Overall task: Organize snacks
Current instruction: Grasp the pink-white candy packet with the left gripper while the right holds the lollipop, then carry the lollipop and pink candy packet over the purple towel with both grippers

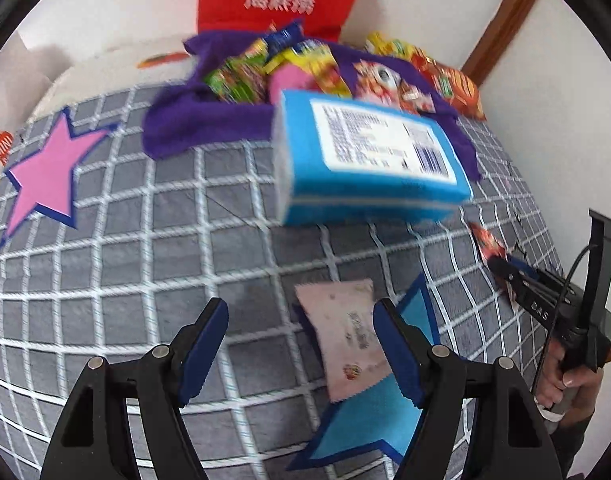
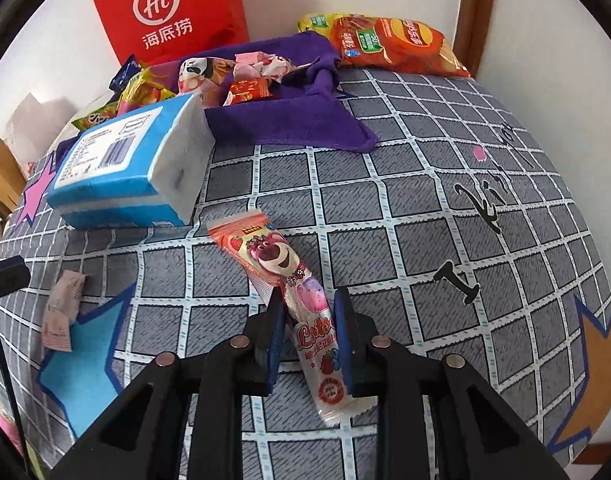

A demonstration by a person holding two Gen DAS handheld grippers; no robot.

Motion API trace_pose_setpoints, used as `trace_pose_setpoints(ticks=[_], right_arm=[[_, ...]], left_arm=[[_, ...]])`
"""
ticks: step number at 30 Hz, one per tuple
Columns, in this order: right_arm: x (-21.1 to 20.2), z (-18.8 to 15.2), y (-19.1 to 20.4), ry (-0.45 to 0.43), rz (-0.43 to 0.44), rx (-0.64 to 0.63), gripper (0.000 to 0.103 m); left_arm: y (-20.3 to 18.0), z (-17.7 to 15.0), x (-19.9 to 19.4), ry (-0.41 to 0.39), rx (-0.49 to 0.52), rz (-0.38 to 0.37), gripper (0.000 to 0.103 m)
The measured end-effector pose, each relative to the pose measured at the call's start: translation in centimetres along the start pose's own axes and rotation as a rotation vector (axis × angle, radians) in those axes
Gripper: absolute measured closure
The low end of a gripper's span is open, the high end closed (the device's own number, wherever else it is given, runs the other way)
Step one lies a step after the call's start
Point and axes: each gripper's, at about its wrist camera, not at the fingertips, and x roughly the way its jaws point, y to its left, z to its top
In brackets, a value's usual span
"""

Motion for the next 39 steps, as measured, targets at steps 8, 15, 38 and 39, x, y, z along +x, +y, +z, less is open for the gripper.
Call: trace_pose_setpoints(ticks=[8,15,38,39], right_arm=[[0.7,0.2,0.0,-0.048,0.008,-0.015,0.078],[1.0,0.3,0.8,-0.035,0.067,-0.073,0.051],[-2.5,2.3,1.8,-0.099,0.057,-0.056,0.085],[-3.2,2.7,2.0,-0.111,0.060,-0.055,0.085]], left_arm=[[-1.6,-0.9,2.3,0.048,-0.020,-0.012,0.031],[-3.3,-1.2,3.0,0.012,0.035,0.056,0.031],[-1.6,-0.2,-1.7,-0.096,0.043,0.059,0.065],[-1.6,0.1,-2.1,-0.105,0.044,0.057,0.065]])
